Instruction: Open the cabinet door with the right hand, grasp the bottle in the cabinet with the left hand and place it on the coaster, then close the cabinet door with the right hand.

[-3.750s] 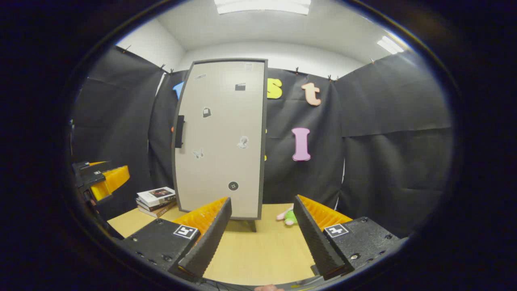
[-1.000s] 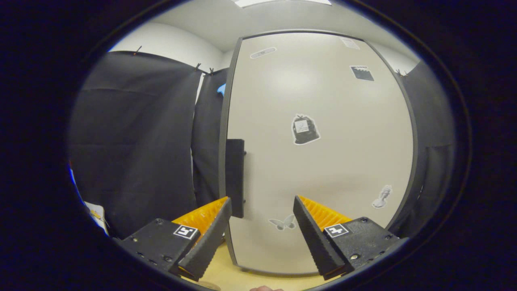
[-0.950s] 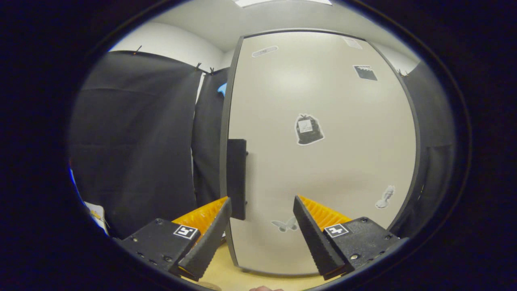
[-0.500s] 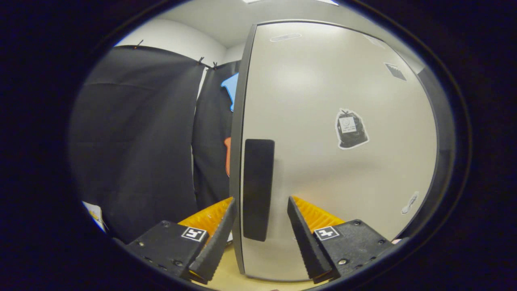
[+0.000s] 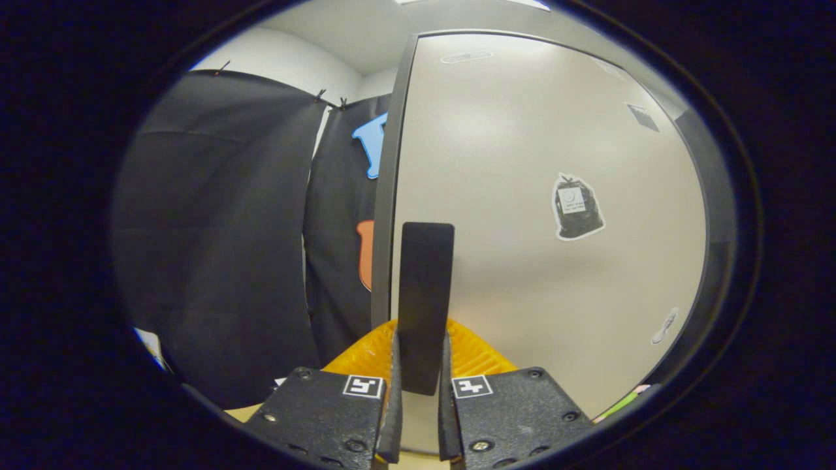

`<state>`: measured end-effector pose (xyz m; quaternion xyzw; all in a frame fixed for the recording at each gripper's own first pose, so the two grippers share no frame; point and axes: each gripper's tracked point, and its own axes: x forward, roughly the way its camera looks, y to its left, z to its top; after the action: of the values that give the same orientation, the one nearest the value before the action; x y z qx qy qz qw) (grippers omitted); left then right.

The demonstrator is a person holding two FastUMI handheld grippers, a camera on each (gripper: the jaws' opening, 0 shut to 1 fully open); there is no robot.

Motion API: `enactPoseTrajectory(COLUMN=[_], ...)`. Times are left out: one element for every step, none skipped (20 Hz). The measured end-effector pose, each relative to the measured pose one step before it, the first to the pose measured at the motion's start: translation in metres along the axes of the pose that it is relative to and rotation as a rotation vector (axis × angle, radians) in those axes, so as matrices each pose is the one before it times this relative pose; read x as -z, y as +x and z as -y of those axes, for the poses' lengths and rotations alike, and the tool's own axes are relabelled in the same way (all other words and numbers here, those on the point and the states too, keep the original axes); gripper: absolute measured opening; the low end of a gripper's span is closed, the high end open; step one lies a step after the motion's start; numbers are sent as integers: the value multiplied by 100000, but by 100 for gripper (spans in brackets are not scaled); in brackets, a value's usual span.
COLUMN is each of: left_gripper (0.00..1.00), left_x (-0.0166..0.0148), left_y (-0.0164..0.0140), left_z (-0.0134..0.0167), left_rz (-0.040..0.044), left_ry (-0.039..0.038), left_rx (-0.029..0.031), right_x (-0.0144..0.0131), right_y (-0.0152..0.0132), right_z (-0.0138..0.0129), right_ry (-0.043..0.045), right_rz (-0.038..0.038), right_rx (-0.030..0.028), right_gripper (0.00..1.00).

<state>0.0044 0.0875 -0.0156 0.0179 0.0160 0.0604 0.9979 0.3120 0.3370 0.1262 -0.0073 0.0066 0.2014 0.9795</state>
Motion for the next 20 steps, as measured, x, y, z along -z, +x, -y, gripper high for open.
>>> enactPoseTrajectory(left_gripper=[96,96,96,96,96,96,96,96,96,96,96,96,96,96,96,96,96,96,96,96], left_x=[-112,-105,-101,-23,-67,-114,129,42,-70,-86,-90,38,-97,-60,-89,-97,-182,-102,43,-123], left_y=[-130,-39,-48,-94,-78,-113,-120,-196,-173,-143,-177,-86,-222,-130,-177,-124,-218,77,-81,-190], left_z=[109,141,89,-147,17,50,9,-26,-142,-30,112,27,165,190,234,334,280,135,235,365], left_rz=[965,652,389,373,474,131,-128,67,125,222,115,56,-14,30,63,271,279,55,-44,41], left_ry=[93,432,803,726,141,-399,-498,-321,-135,-91,-85,-28,114,117,65,-91,-119,-218,-359,-476], left_rx=[562,759,454,-173,-85,-9,248,222,-148,-190,197,339,398,418,639,558,680,570,614,670], right_x=[-9,111,4,6,-57,82,-39,23,-77,-89,-64,48,26,78,-44,-110,-82,-31,-154,-128], right_y=[-16,29,-109,-133,-204,-262,-456,-715,-713,-830,-832,-544,-851,-983,-733,-696,-617,-610,-901,-1117], right_z=[-10,54,-8,-52,-58,-114,-147,-262,-170,-178,-114,-21,-19,-107,1,-37,70,33,57,-58], right_ry=[-98,-559,-802,-646,129,619,732,854,882,448,-305,-43,488,454,137,-43,-479,-114,16,274], right_rz=[-229,-229,151,676,752,39,-512,-611,-71,391,243,-51,18,32,-50,167,738,834,-84,-490], right_rx=[-621,105,428,116,-272,-523,-771,-1088,-1259,-1244,-1448,-1523,-1462,-1375,-995,-803,-874,-835,-812,-583], right_gripper=[23,22,21,21,20,20,20,20,20,20,21,20,20,20,20,20,20,20,21,20])
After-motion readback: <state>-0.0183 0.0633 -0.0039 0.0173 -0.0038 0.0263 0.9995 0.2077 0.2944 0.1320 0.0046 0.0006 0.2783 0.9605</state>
